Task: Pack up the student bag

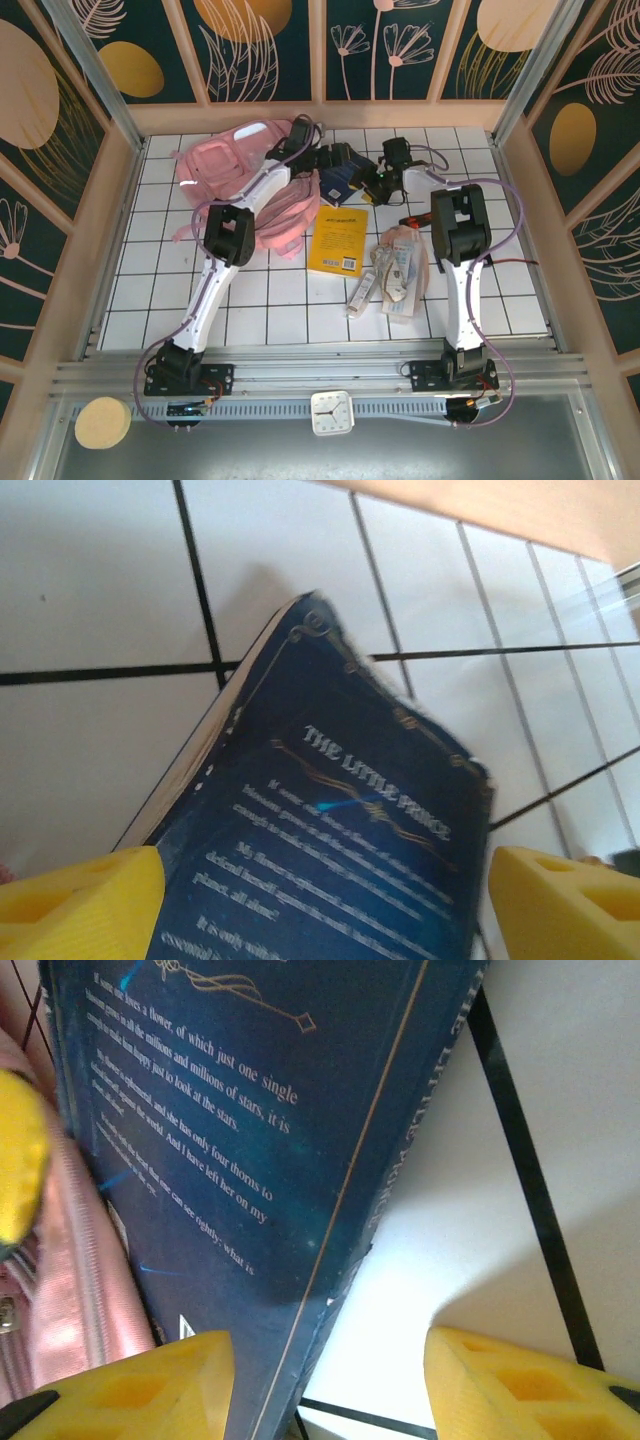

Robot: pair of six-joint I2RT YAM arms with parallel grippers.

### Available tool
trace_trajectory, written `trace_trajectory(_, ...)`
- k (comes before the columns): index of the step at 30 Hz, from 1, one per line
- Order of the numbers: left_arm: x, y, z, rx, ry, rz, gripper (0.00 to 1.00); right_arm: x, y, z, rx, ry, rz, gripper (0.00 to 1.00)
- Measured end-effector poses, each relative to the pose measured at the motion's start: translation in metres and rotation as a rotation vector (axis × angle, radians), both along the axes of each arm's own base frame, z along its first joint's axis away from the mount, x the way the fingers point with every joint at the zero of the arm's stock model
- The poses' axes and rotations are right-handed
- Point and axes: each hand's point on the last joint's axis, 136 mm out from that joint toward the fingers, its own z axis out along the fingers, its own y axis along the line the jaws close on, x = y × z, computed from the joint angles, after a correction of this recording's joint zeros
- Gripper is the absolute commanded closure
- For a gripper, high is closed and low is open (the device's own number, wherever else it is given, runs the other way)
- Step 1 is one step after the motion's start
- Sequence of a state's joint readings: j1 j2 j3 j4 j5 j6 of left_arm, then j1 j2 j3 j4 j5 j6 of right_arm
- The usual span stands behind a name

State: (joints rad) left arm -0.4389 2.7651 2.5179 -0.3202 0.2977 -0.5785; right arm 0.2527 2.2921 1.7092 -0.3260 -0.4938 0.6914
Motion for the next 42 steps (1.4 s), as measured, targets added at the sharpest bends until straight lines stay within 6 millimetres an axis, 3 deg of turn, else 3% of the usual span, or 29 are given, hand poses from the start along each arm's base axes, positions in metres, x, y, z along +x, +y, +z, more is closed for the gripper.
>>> trace_trajectory(6,0.004,0.002,-0.011,-0.022,0.011,0.020,0.45,0.008,0.009,-0.003,-0.001,0.017,-0.015,0.45)
trace_trajectory(10,0.005,0.005,-0.015,-0.042,0.011,0.020,0.54,0.014,0.016,-0.002,0.033,0.015,-0.031,0.46)
trace_trajectory(17,0.004,0.005,-0.016,-0.062,0.010,0.000,0.60,0.019,0.024,0.002,0.115,-0.068,-0.049,0.51)
trace_trajectory(21,0.002,0.003,-0.016,-0.070,0.007,-0.017,0.61,0.021,0.027,0.004,0.155,-0.135,-0.050,0.62)
trace_trajectory(28,-0.003,0.001,-0.015,-0.078,0.013,-0.042,0.61,0.024,0.042,0.014,0.190,-0.217,-0.017,1.00)
trace_trajectory(35,-0.016,-0.005,-0.004,-0.032,0.009,-0.096,0.28,0.021,0.042,0.009,0.140,-0.224,-0.007,1.00)
trace_trajectory(37,-0.025,-0.006,0.002,0.010,0.018,-0.112,0.24,0.020,0.042,0.011,0.114,-0.226,0.002,1.00)
trace_trajectory(40,-0.040,-0.001,0.022,0.097,0.009,-0.128,0.12,0.015,0.037,0.023,0.070,-0.228,0.020,1.00)
trace_trajectory(42,-0.051,0.008,0.043,0.153,-0.005,-0.130,0.09,0.011,0.033,0.036,0.053,-0.237,0.030,1.00)
